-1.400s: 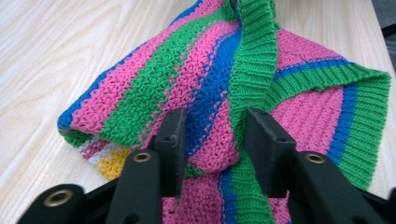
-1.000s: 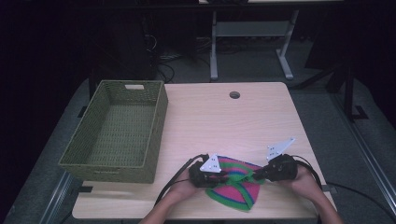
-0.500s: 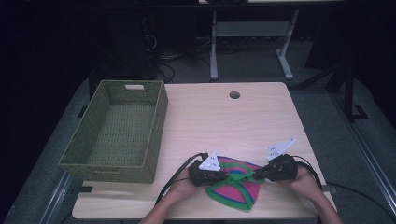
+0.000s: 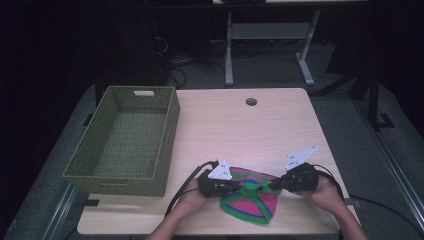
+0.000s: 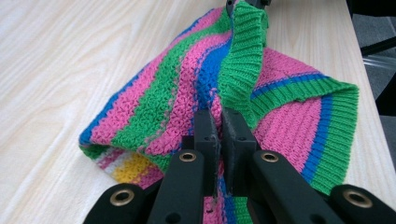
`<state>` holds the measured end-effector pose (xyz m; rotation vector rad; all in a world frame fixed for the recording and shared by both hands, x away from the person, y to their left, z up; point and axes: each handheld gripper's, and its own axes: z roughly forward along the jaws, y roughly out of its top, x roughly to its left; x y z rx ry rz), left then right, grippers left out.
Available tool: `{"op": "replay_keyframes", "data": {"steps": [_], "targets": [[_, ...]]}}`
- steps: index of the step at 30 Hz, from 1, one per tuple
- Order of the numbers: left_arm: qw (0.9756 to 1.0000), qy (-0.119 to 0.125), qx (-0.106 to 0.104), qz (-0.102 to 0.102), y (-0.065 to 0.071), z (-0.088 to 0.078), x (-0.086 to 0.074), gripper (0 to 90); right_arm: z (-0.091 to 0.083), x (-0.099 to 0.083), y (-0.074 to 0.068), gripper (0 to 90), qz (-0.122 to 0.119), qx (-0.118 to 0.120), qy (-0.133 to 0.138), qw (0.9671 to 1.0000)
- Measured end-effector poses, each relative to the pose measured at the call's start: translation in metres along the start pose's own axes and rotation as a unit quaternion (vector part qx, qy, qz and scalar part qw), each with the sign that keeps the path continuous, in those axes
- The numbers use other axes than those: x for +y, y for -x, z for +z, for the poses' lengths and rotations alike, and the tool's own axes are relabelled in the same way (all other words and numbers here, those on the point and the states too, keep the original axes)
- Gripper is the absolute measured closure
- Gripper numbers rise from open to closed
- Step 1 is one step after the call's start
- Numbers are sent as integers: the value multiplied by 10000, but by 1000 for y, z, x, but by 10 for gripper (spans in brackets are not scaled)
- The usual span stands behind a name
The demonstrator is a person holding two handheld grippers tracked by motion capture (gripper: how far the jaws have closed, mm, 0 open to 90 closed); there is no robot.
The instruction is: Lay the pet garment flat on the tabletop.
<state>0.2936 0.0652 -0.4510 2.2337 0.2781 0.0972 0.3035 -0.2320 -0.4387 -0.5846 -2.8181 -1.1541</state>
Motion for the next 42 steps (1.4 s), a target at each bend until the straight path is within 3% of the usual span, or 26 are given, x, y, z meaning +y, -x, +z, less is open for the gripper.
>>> {"op": "replay_keyframes", "data": {"steps": [21,27,42], "targets": [[9993,235,280,-48,-3,-46,4,859,-12,45,-2,857,-377,62,230,9990],[9986,359,340,-165,-7,-54,5,859,-14,56,-3,857,-451,42,275,9986],[9979,313,436,-361,-20,-46,12,858,-16,55,10,854,-317,-32,356,9989]]}}
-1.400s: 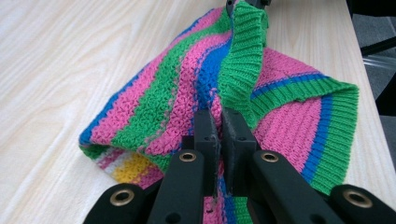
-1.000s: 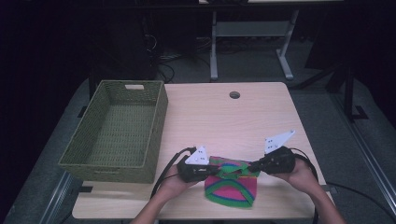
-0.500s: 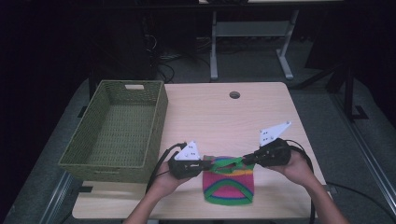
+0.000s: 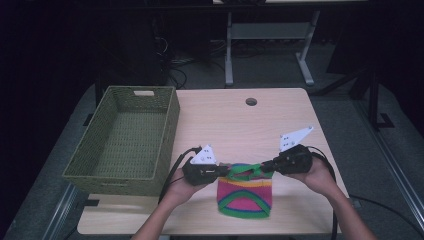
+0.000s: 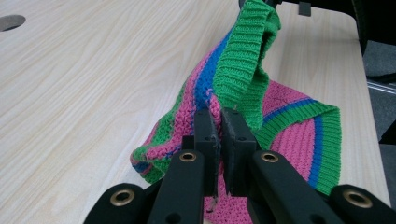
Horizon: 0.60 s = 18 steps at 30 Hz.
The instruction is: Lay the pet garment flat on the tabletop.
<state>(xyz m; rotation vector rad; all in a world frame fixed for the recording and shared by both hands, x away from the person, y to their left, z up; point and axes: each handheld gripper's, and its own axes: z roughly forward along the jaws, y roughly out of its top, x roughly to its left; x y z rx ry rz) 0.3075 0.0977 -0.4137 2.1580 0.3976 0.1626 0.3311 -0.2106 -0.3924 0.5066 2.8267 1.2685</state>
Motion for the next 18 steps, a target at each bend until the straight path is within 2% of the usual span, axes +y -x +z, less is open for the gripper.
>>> {"op": "replay_keyframes", "data": {"steps": [5,11,15,18], "targets": [[9999,20,89,-77,-4,2,-1,857,2,5,5,854,-3,-25,-83,10000],[9993,57,91,-352,-14,4,-4,857,5,10,14,853,28,-58,-155,9999],[9987,80,197,-470,-19,6,-5,856,11,11,20,852,88,-61,-151,9998],[9976,58,260,-642,-23,8,-5,853,15,12,24,851,134,-63,-148,9998]]}}
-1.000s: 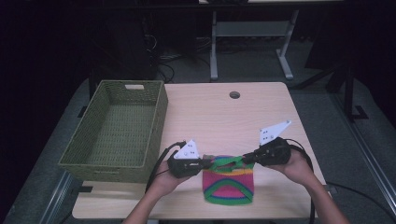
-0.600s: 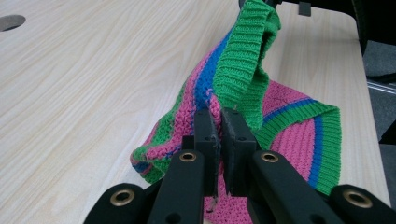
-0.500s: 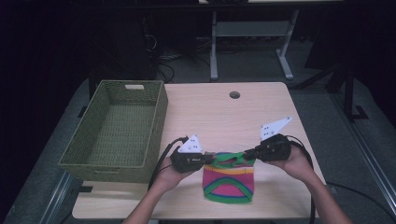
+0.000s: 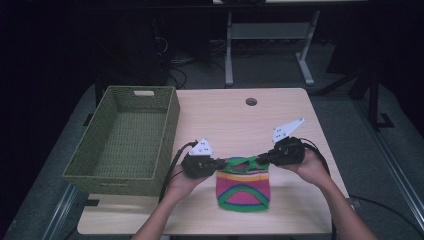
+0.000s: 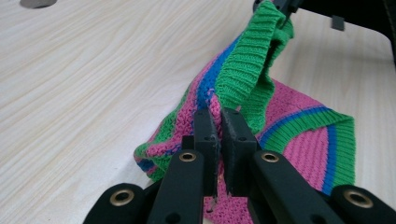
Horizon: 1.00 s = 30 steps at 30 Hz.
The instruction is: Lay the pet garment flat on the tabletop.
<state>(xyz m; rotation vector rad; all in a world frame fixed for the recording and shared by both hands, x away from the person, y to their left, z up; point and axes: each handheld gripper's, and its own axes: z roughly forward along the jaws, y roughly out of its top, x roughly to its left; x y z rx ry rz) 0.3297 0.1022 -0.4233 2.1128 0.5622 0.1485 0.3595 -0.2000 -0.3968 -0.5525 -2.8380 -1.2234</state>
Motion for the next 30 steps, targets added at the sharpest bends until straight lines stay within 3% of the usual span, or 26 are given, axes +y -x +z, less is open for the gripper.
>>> {"op": "replay_keyframes", "data": {"steps": [7,9,10,11,12,14,15,17,22,30], "targets": [[9998,99,125,-137,-9,7,6,849,3,0,12,851,113,31,-49,9999],[9993,162,245,-219,-13,11,8,849,3,1,18,848,184,-12,28,9998],[9985,249,383,-296,-15,13,9,843,4,2,22,831,234,-81,90,9997],[9965,333,632,-436,-20,17,11,815,5,4,28,750,321,-229,168,9991],[9950,380,729,-570,-24,19,13,740,6,7,37,697,480,-520,321,9970],[9917,484,864,-824,-34,24,15,655,7,9,49,592,799,-690,547,9929],[9893,511,1050,-875,-37,25,16,621,8,9,56,579,943,-803,646,9902],[9870,569,1121,-1002,-43,27,13,578,9,7,63,566,1134,-896,629,9875],[9883,301,1076,-1041,-47,30,8,547,9,-5,70,546,1333,-907,500,9856],[9900,218,1012,-957,-40,34,10,535,8,-20,66,541,1494,-813,466,9843]]}}
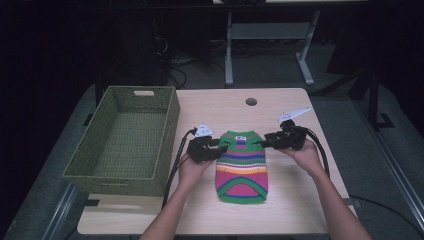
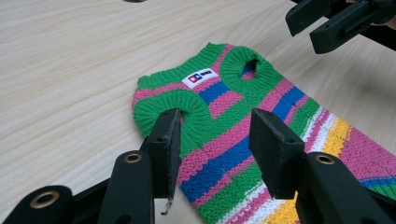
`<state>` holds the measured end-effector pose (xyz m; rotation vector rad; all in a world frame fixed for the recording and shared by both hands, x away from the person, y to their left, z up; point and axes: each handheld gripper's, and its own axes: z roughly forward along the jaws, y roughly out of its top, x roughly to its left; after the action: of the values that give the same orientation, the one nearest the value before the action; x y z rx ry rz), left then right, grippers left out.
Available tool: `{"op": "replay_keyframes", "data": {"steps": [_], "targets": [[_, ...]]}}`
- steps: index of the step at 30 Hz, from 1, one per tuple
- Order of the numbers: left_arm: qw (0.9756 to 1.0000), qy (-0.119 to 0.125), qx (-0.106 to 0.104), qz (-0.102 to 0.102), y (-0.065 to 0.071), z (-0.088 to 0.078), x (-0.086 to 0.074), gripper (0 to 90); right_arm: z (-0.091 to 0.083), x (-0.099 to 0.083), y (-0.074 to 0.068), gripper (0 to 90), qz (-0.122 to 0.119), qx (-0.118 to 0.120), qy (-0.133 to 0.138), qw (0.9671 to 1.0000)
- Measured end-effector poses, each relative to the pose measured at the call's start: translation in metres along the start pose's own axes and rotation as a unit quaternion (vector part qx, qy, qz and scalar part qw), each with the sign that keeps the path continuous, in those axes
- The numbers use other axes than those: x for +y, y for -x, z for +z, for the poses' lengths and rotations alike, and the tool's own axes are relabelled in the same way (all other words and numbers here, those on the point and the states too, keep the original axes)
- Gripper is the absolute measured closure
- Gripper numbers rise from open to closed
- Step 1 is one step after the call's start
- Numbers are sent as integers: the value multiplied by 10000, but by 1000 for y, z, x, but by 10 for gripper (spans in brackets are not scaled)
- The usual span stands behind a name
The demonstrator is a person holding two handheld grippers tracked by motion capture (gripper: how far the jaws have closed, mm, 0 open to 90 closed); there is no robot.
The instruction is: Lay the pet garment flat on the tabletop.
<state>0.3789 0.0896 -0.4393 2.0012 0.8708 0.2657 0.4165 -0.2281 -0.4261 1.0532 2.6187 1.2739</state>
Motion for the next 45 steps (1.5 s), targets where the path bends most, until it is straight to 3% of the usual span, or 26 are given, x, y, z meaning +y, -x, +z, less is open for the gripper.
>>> {"op": "replay_keyframes", "data": {"steps": [12,14,22,25,30,41,45], "targets": [[9999,-85,25,73,-1,-3,-4,495,2,-6,-1,515,81,85,-131,9998],[10000,-47,32,5,-1,-4,-6,489,2,-7,-1,514,103,115,-107,9998],[9998,-178,19,103,-1,-11,-12,453,-2,-17,-2,482,211,143,-23,9997],[9999,-64,71,99,1,-14,-13,419,-4,-21,-1,458,310,164,-80,9994],[10000,-58,13,27,2,-16,-14,394,-8,-27,1,447,352,197,-42,9992],[9999,-46,-96,115,8,-24,-18,359,-20,-37,2,414,405,332,2,9986],[9997,-149,-172,97,8,-27,-19,321,-24,-40,1,395,404,349,37,9986]]}}
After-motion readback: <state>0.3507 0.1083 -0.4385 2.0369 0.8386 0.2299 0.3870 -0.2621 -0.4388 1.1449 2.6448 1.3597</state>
